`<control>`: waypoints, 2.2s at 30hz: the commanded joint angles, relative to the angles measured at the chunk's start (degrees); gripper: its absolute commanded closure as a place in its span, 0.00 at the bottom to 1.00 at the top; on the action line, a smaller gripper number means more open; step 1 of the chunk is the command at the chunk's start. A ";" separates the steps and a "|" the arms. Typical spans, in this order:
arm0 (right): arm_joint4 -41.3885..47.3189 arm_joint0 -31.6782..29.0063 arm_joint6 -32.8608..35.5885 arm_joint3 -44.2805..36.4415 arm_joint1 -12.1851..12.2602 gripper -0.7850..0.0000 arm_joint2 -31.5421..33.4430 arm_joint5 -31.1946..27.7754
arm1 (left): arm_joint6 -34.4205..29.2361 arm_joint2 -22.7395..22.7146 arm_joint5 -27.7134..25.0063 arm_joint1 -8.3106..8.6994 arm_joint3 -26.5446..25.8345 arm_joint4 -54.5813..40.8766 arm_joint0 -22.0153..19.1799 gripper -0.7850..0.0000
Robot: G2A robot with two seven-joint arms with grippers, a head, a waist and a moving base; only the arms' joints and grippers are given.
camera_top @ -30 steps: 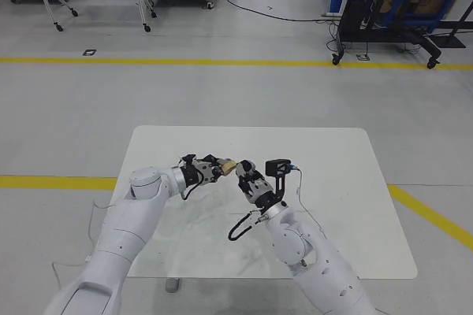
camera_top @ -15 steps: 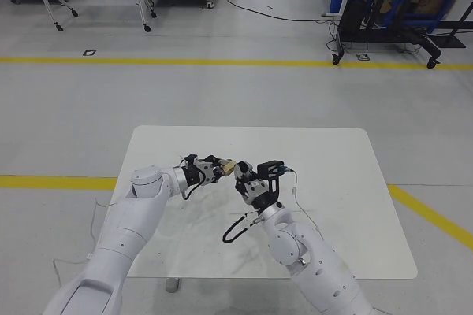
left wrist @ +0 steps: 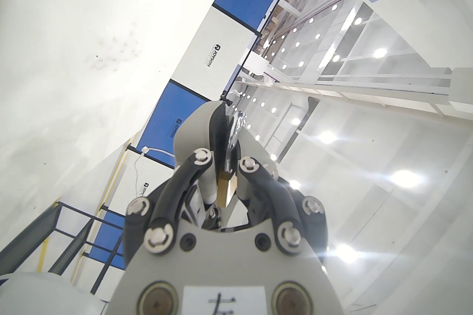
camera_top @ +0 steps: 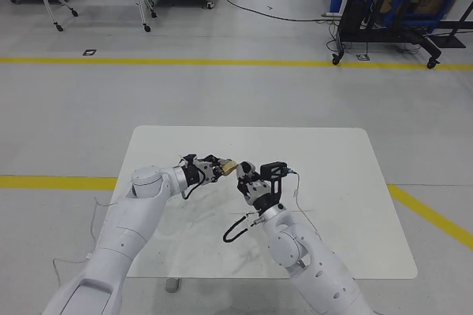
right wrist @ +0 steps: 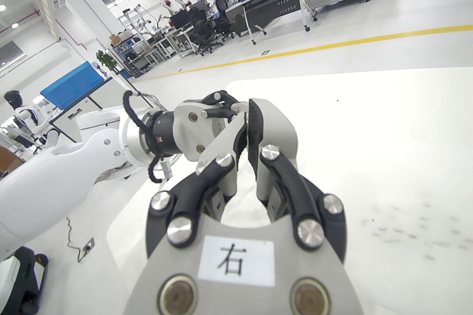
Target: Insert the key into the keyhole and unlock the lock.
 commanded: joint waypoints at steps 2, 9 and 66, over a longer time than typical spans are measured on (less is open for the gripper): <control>-0.12 0.45 -0.10 0.47 -0.07 1.00 0.28 -0.06 | -0.71 0.46 -0.31 0.01 -0.32 0.51 0.09 1.00; -1.80 1.76 0.79 2.74 -0.38 1.00 -0.23 1.23 | -1.40 0.55 -0.60 0.13 -0.27 0.70 0.06 1.00; 41.94 -0.97 13.17 -0.83 -2.32 1.00 4.55 3.44 | 8.25 -0.44 -12.25 0.72 -6.23 6.64 3.23 1.00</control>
